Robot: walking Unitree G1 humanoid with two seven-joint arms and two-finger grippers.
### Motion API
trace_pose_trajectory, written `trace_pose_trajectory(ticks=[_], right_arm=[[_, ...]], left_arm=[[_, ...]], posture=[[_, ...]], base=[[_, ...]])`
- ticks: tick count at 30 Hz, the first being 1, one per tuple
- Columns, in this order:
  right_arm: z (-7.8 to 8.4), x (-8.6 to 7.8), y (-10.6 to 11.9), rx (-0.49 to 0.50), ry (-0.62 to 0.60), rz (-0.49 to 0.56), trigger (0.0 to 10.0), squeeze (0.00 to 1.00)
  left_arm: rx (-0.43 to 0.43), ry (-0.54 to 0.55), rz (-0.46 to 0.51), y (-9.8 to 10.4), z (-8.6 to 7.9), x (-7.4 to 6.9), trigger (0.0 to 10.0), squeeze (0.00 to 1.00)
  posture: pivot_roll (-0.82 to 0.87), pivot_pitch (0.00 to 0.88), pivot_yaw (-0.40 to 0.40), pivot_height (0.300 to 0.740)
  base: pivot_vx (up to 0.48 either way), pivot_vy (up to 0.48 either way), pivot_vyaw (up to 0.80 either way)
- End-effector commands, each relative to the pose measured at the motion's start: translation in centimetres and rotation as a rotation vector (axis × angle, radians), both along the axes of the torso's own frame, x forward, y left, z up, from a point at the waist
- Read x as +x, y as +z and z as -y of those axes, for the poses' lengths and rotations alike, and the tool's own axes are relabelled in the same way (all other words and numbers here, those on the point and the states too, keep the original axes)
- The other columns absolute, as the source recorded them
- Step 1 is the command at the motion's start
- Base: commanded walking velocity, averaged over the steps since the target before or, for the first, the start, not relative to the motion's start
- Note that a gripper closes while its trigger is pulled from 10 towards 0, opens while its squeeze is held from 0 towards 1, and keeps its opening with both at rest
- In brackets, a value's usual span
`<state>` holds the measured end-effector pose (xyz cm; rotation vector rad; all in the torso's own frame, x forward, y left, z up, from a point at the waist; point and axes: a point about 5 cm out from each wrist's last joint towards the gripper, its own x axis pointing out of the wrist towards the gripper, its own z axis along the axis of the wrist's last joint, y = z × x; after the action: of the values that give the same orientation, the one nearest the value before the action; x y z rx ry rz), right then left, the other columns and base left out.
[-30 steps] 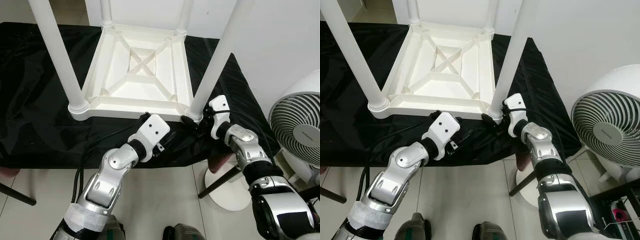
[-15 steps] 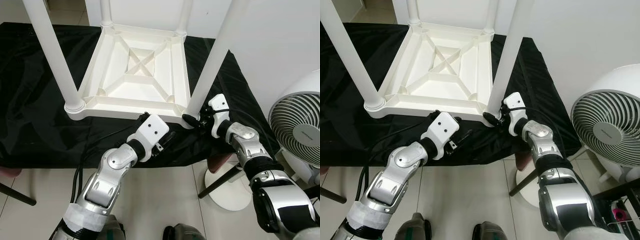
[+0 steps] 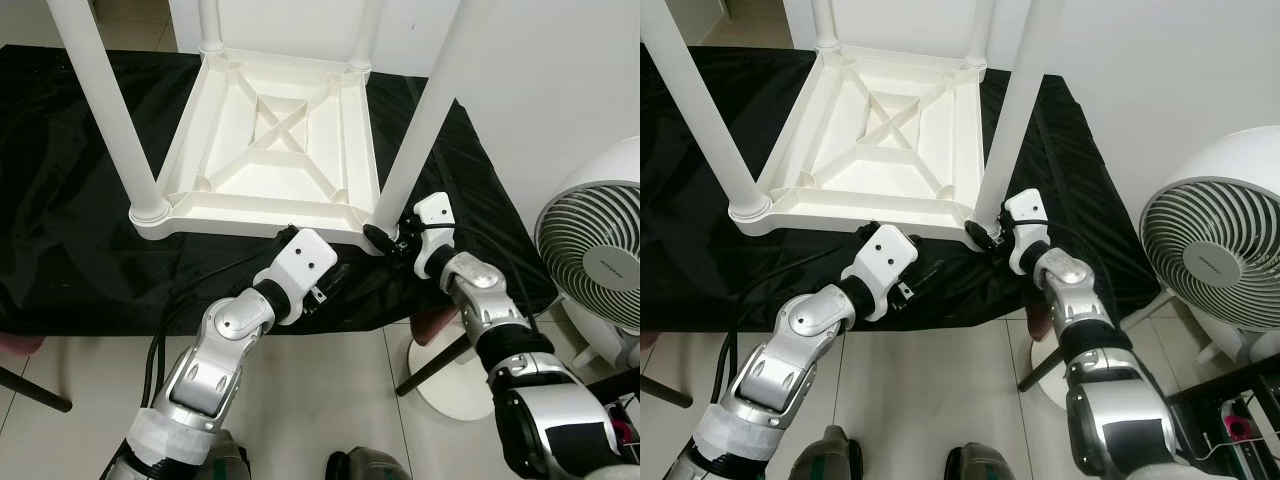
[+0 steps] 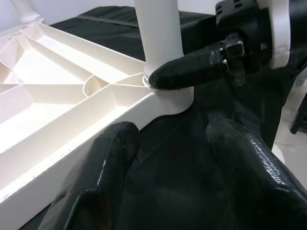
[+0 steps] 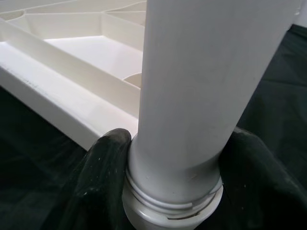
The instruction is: Building children table
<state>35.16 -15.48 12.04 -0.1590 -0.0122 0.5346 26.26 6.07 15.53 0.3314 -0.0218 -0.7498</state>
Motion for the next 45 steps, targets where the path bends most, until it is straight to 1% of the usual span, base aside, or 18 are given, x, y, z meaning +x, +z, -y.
trace_pose_trajectory(ticks=[1, 5, 8, 9, 12, 14, 21, 22, 23, 24, 28, 36, 38, 39, 40, 41, 42, 45], right_arm=[[0.1, 0.0, 1.0, 0.060, -0.100, 0.046, 0.0, 0.00], [0.1, -0.1, 0.9, 0.071, -0.157, 0.051, 0.0, 0.00], [0.1, -0.7, 0.2, 0.111, -0.397, 0.051, 0.0, 0.00], [0.0, -0.8, 0.0, 0.118, -0.440, 0.049, 0.0, 0.00], [-0.5, -0.9, 0.0, 0.128, -0.486, 0.049, 0.0, 0.00], [-0.7, -0.9, 0.1, 0.171, -0.519, 0.040, 0.0, 0.00], [-1.1, -1.2, 0.6, 0.183, -0.483, 0.037, 0.0, 0.00], [-1.1, -1.3, 0.6, 0.162, -0.459, 0.036, 10.0, 0.00], [-1.1, -1.3, 0.6, 0.162, -0.459, 0.036, 10.0, 0.00], [-0.9, -1.3, 0.6, 0.152, -0.466, 0.034, 10.0, 1.00], [-0.4, -1.3, 0.7, 0.138, -0.479, 0.040, 10.0, 1.00], [-0.5, -1.3, 1.3, 0.125, -0.276, 0.049, 10.0, 1.00], [-0.5, -1.1, 1.5, 0.080, -0.188, 0.058, 10.0, 1.00], [-0.5, -1.1, 1.5, 0.080, -0.188, 0.058, 10.0, 1.00], [-0.7, -1.1, 1.5, 0.076, -0.131, 0.049, 10.0, 0.44], [-0.7, -1.1, 1.5, 0.076, -0.131, 0.049, 10.0, 0.44], [-0.8, -1.1, 1.6, 0.055, -0.077, 0.047, 10.0, 0.00], [-1.0, -1.0, 1.6, 0.042, -0.025, 0.041, 10.0, 0.00]], left_arm=[[-0.009, 0.038, -0.005, -0.1, -0.1, -0.1, 10.0, 0.00], [-0.009, 0.038, -0.005, -0.1, 0.0, -0.1, 10.0, 0.00], [-0.010, 0.031, -0.007, -0.2, 0.1, -0.1, 10.0, 0.00], [-0.010, 0.029, -0.008, -0.2, 0.1, -0.1, 10.0, 0.00], [-0.009, 0.027, -0.008, -0.2, 0.1, -0.1, 10.0, 0.00], [-0.009, 0.027, -0.007, -0.2, 0.1, -0.1, 10.0, 0.00], [-0.009, 0.026, -0.010, -0.2, 0.1, -0.2, 10.0, 0.00], [-0.008, 0.025, -0.010, -0.2, 0.2, -0.2, 10.0, 0.00], [-0.008, 0.025, -0.010, -0.2, 0.2, -0.2, 10.0, 0.00], [-0.010, 0.027, -0.011, -0.2, 0.1, -0.1, 10.0, 0.00], [-0.010, 0.033, -0.010, -0.2, 0.1, -0.1, 10.0, 0.00], [-0.011, 0.036, -0.009, -0.3, 0.1, -0.1, 10.0, 0.00], [-0.009, 0.035, -0.007, -0.2, 0.1, -0.1, 10.0, 0.00], [-0.009, 0.035, -0.007, -0.2, 0.1, -0.1, 10.0, 0.00], [-0.008, 0.033, -0.006, -0.2, 0.1, -0.1, 10.0, 0.00], [-0.008, 0.033, -0.006, -0.2, 0.1, -0.1, 10.0, 0.00], [-0.007, 0.030, -0.006, -0.2, 0.1, -0.1, 10.0, 0.00], [-0.006, 0.028, -0.006, -0.2, 0.1, -0.1, 10.0, 0.00]], posture=[[0.06, 0.066, -0.071, 0.740], [0.06, 0.067, -0.072, 0.740], [0.05, 0.070, -0.067, 0.740], [0.05, 0.070, -0.067, 0.740], [0.05, 0.071, -0.068, 0.740], [0.05, 0.071, -0.068, 0.740], [0.04, 0.071, -0.068, 0.740], [0.04, 0.072, -0.072, 0.740], [0.04, 0.072, -0.072, 0.740], [0.05, 0.073, -0.076, 0.740], [0.05, 0.072, -0.079, 0.740], [0.05, 0.065, -0.080, 0.740], [0.05, 0.063, -0.077, 0.740], [0.05, 0.063, -0.077, 0.740], [0.05, 0.062, -0.075, 0.740], [0.05, 0.062, -0.075, 0.740], [0.05, 0.061, -0.074, 0.740], [0.05, 0.057, -0.073, 0.740]], base=[[0.000, 0.000, 0.00], [0.000, 0.000, 0.00], [0.000, 0.000, 0.00], [0.000, 0.000, 0.00], [0.000, 0.000, 0.00], [0.000, 0.000, 0.00], [0.000, 0.000, 0.00], [0.000, 0.000, 0.00], [0.000, 0.000, 0.00], [0.000, 0.000, 0.00], [0.000, 0.000, 0.00], [0.000, 0.000, 0.00], [0.000, 0.000, 0.00], [0.000, 0.000, 0.00], [0.000, 0.000, 0.00], [0.000, 0.000, 0.00], [0.000, 0.000, 0.00], [0.000, 0.000, 0.00]])
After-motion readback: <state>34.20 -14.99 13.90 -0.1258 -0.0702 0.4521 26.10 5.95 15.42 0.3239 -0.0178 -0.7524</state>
